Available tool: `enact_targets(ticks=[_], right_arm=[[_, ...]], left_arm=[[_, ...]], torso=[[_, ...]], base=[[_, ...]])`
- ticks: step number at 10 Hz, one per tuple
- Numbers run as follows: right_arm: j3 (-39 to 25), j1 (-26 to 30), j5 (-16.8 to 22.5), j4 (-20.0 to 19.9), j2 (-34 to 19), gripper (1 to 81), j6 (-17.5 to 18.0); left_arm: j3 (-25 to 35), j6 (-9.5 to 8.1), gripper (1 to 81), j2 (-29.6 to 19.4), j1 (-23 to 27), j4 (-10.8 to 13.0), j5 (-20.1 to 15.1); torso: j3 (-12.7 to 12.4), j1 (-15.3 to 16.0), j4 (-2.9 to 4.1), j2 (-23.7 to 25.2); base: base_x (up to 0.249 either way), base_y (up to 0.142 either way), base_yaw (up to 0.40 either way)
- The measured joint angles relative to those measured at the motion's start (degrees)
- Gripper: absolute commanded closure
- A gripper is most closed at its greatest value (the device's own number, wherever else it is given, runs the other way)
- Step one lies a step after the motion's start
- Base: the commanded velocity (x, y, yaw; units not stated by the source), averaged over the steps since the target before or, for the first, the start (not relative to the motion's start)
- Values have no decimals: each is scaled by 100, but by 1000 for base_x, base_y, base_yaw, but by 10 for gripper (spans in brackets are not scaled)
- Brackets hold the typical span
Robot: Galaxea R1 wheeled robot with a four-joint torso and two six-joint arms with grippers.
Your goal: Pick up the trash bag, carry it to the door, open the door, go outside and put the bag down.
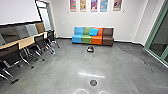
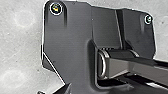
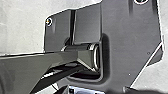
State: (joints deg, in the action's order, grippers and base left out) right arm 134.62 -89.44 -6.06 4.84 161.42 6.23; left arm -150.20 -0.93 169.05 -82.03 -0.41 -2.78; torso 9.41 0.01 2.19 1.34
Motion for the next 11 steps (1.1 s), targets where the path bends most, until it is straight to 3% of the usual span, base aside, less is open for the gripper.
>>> enact_targets(ticks=[11], right_arm=[[2,-77,20,1,-45,10,-1]], left_arm=[[0,0,10,0,-38,-10,69]], torso=[[0,0,0,0]], base=[[159,0,0]])
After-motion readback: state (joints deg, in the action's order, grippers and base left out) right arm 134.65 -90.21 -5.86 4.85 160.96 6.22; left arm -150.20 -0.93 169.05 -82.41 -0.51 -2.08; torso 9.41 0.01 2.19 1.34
